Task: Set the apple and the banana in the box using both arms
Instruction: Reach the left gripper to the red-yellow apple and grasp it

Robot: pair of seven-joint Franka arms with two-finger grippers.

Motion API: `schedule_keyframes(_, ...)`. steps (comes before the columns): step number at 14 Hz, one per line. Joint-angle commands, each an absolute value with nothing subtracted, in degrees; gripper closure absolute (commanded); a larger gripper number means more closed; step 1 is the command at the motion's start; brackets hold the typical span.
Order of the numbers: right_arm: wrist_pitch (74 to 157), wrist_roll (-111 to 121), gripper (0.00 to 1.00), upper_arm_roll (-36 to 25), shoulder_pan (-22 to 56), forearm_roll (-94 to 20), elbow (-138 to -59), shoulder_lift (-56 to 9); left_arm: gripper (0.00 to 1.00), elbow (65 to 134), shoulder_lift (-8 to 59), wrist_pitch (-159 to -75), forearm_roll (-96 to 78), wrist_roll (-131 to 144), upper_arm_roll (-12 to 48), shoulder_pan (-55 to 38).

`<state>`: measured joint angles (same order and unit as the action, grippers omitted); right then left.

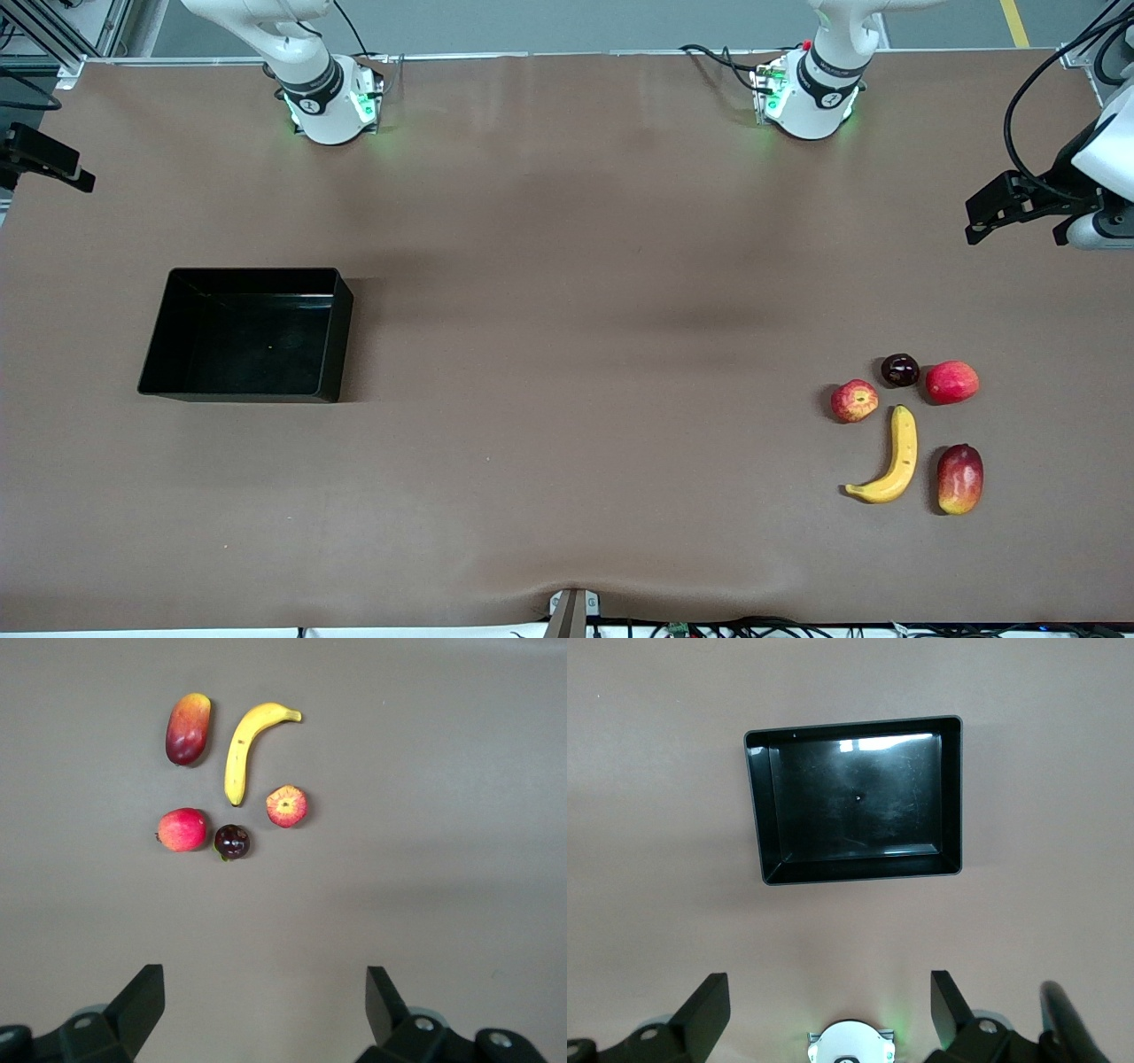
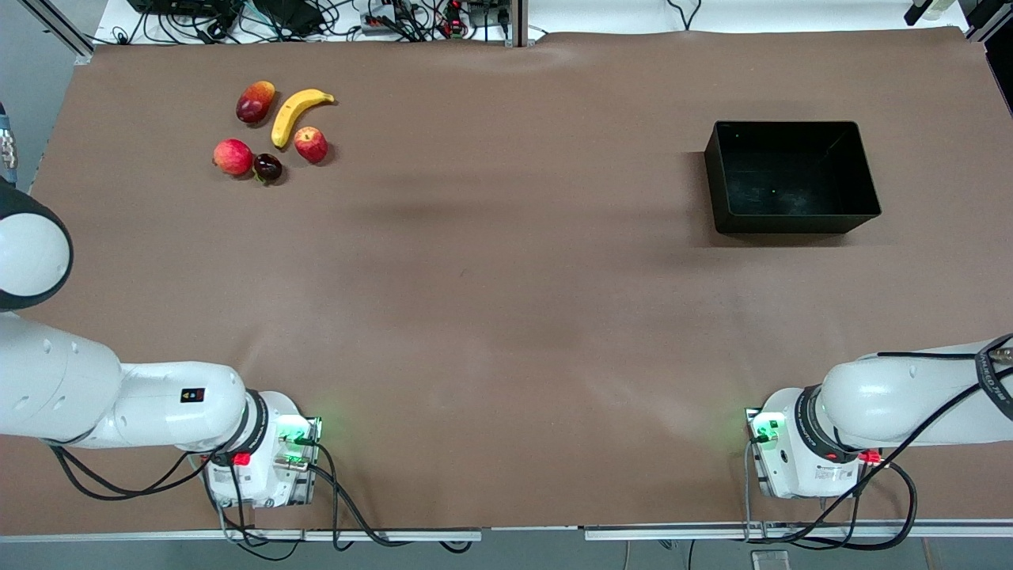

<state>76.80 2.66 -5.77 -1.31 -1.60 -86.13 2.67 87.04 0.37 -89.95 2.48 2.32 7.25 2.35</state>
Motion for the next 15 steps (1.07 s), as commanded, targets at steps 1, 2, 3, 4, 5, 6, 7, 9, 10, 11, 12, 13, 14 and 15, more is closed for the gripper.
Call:
schedule_keyframes(1,76.4,2.6,0.0,-5.3,-3.3,-2.9,-85.5,2.5,0.0,86.4,0.8,-88.9,2.5,1.8,7.6,2.6)
schedule_keyframes(2,76.5,2.6,0.0,-5.3,-3.7,-3.1,-85.5,2.4,0.0,86.3,1.2,-88.9,2.5,1.8,7.6,2.6)
schedule_keyframes(3,76.6,2.6,0.0,-5.3,-3.8,-3.1,-85.5,2.4,0.0,86.2,2.1,-88.9,2.5,1.8,7.6,2.5)
schedule_keyframes(4,76.6,2.6,0.0,-5.3,-3.9,-3.1,-85.5,2.4,0.0,86.2,2.8,-89.3,2.5,2.3,7.6,2.4)
schedule_keyframes(5,76.6,2.5,0.0,-5.3,-3.8,-3.2,-85.5,2.4,0.0,86.2,4.0,-89.4,2.5,2.5,7.6,2.3)
schedule_keyframes(6,76.6,2.5,0.0,-5.3,-3.8,-3.3,-85.5,2.4,0.0,86.1,5.5,-90.2,2.5,2.4,7.6,2.3)
schedule_keyframes(7,76.6,2.5,0.0,-5.3,-3.7,-3.3,-85.5,2.4,0.0,86.2,7.1,-92.2,2.6,2.5,7.6,2.2)
schedule_keyframes(9,76.6,2.5,0.0,-5.3,-3.8,-3.3,-85.5,2.4,0.0,87.5,10.1,-96.9,2.6,2.9,7.5,2.4)
schedule_keyframes(10,76.6,2.5,0.0,-5.3,-3.8,-3.3,-85.5,2.3,0.0,87.5,12.5,-99.2,2.6,3.0,7.6,2.5)
schedule_keyframes(11,76.6,2.5,0.0,-5.3,-3.7,-3.3,-85.5,2.2,0.0,87.7,14.2,-101.9,2.6,2.9,7.5,2.7)
schedule_keyframes(12,76.6,2.5,0.0,-5.3,-3.7,-3.3,-85.5,2.2,0.0,87.9,16.2,-104.0,2.6,3.0,7.5,2.7)
schedule_keyframes(13,76.6,2.5,0.0,-5.3,-3.8,-3.3,-85.5,2.2,0.0,88.0,18.2,-106.0,2.6,3.0,7.4,2.7)
schedule_keyframes(14,76.6,2.5,0.0,-5.3,-3.8,-3.3,-85.5,2.2,0.0,88.0,20.2,-107.8,2.6,3.1,7.3,2.6)
schedule_keyframes(15,76.6,2.5,0.0,-5.3,-3.8,-3.3,-85.5,2.2,0.0,88.2,22.3,-110.2,2.6,3.4,7.2,2.6)
